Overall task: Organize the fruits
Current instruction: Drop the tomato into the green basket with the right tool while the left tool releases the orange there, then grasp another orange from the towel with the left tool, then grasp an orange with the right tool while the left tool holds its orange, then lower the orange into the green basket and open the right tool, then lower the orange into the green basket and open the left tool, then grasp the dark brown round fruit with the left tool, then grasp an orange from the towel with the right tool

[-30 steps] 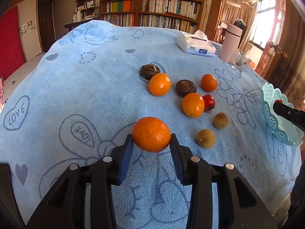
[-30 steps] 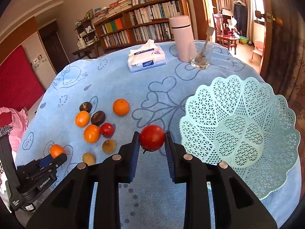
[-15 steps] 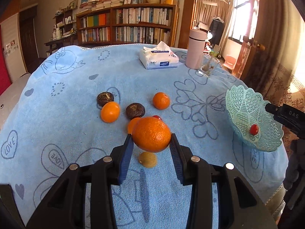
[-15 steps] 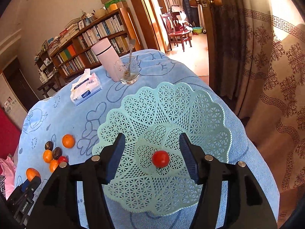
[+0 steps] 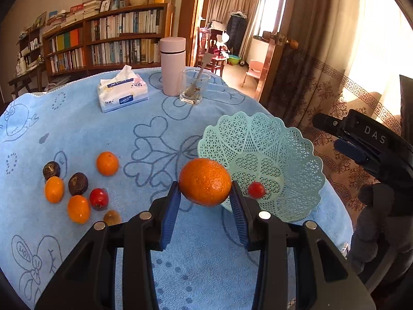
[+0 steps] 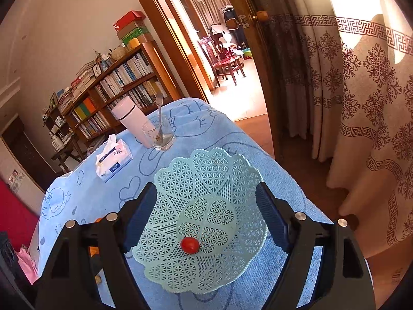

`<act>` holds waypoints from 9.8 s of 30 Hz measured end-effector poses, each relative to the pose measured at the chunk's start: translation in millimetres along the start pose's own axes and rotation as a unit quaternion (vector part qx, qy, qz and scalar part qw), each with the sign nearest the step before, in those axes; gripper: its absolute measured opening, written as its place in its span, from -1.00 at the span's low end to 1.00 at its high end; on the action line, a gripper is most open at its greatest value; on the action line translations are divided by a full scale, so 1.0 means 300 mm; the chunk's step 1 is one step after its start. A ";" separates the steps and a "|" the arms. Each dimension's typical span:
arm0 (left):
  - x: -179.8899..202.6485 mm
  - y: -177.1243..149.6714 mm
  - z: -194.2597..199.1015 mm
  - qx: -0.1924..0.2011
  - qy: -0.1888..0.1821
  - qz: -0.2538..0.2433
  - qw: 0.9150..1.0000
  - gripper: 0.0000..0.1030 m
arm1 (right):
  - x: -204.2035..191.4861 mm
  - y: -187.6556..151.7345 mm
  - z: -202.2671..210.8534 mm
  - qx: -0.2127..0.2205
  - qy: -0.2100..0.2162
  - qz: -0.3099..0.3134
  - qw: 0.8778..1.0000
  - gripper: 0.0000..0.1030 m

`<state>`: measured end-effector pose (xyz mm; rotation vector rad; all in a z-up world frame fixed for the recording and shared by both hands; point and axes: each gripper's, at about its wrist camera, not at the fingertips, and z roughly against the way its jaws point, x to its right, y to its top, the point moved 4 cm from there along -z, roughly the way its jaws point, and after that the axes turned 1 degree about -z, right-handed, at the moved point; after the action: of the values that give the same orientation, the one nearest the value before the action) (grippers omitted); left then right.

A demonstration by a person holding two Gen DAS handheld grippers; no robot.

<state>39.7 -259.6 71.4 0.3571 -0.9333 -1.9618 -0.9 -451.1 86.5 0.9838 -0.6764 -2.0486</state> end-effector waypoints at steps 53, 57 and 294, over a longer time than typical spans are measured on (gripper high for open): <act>-0.841 -0.128 -0.109 -0.062 0.173 0.253 0.950 0.22 | -0.215 -0.168 -0.084 -0.060 0.044 0.090 0.993 0.68; -0.846 -0.130 -0.107 -0.050 0.159 0.247 0.955 -0.11 | -0.274 -0.217 -0.091 -0.066 0.064 0.124 0.988 0.68; -0.957 -0.023 0.018 0.028 0.207 0.241 0.948 -0.20 | -0.791 -0.409 -0.647 -0.241 0.078 0.144 0.957 0.13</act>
<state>189.8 -17.0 37.6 0.4973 -0.7174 -1.3466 208.4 -215.2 -11.6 0.7013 -0.2002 -1.7368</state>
